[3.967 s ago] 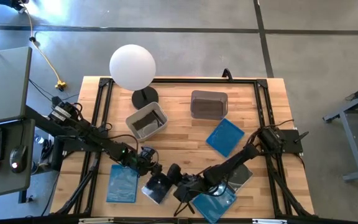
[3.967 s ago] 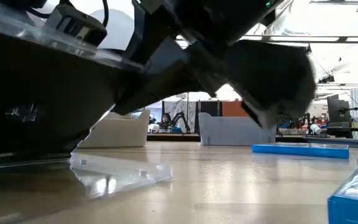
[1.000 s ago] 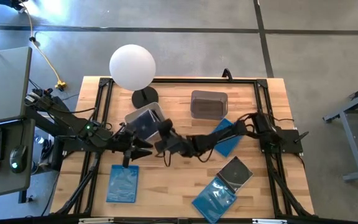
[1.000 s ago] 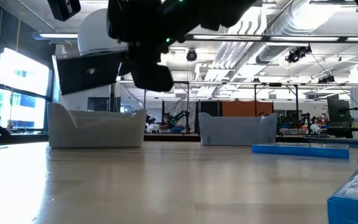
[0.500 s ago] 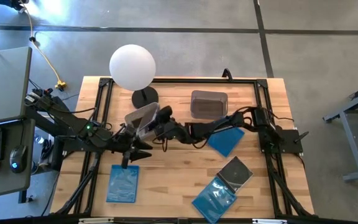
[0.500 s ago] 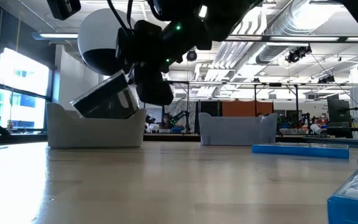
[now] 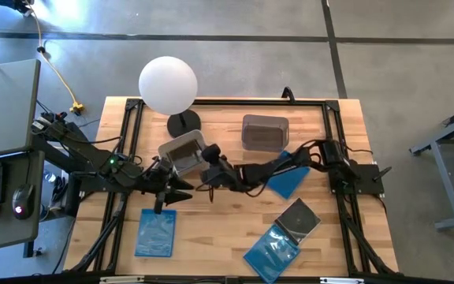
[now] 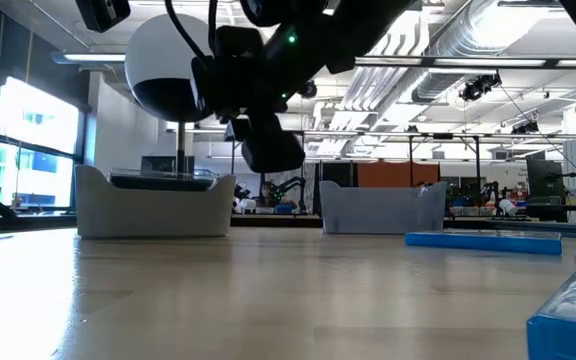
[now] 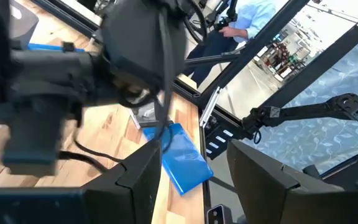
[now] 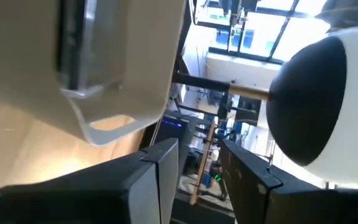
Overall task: Pick & place jewel cases by type
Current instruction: Put the left black CD case into the gray bin
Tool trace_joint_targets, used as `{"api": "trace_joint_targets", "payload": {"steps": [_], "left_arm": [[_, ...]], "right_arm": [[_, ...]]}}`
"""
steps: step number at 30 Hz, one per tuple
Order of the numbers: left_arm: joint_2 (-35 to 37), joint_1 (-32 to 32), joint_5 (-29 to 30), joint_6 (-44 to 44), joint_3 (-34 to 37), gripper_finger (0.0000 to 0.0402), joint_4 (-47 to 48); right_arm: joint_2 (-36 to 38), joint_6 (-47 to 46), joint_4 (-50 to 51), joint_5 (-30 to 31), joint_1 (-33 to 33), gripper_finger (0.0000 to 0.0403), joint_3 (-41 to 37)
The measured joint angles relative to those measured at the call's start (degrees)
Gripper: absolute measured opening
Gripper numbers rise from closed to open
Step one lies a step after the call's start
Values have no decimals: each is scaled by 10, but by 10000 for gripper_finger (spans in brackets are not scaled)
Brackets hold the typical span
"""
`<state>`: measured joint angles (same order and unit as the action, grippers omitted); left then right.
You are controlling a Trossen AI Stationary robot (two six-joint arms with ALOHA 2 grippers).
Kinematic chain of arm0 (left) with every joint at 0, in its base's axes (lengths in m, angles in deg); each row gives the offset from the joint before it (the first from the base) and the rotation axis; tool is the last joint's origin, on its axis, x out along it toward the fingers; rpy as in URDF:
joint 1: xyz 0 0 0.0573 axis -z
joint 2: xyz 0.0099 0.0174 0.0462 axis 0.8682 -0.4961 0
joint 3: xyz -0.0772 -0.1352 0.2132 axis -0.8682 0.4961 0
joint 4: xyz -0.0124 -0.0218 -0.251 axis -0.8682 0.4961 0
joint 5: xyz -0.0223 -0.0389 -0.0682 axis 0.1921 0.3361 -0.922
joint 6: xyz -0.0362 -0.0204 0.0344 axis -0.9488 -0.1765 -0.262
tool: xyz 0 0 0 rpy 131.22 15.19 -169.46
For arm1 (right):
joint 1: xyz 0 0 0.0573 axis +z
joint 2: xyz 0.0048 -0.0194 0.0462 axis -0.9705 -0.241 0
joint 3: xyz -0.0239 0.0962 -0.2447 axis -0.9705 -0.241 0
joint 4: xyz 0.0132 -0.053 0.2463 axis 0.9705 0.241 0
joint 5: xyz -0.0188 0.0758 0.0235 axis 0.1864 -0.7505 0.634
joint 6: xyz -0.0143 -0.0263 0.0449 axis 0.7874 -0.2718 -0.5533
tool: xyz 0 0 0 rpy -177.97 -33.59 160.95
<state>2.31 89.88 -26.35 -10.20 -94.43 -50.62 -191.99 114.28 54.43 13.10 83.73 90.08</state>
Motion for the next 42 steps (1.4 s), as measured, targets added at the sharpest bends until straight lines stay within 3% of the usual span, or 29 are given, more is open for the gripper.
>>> {"api": "trace_joint_targets", "payload": {"steps": [4, 10, 15, 21, 26, 42], "left_arm": [[0, 0, 0, 0, 0, 182, 0], [0, 0, 0, 0, 0, 182, 0], [0, 0, 0, 0, 0, 182, 0], [0, 0, 0, 0, 0, 182, 0], [0, 0, -1, 3, 0, 182, 0], [0, 0, -1, 10, 0, 182, 0]], "right_arm": [[0, -55, 46, -51, 15, 114, 0], [0, -150, 91, -198, 18, 114, 0], [0, -197, 70, -347, -8, 114, 0], [0, -195, 20, -401, -36, 114, 0], [0, -193, 21, -508, -59, 114, 0], [0, -148, 24, -543, -81, 114, 0]]}}
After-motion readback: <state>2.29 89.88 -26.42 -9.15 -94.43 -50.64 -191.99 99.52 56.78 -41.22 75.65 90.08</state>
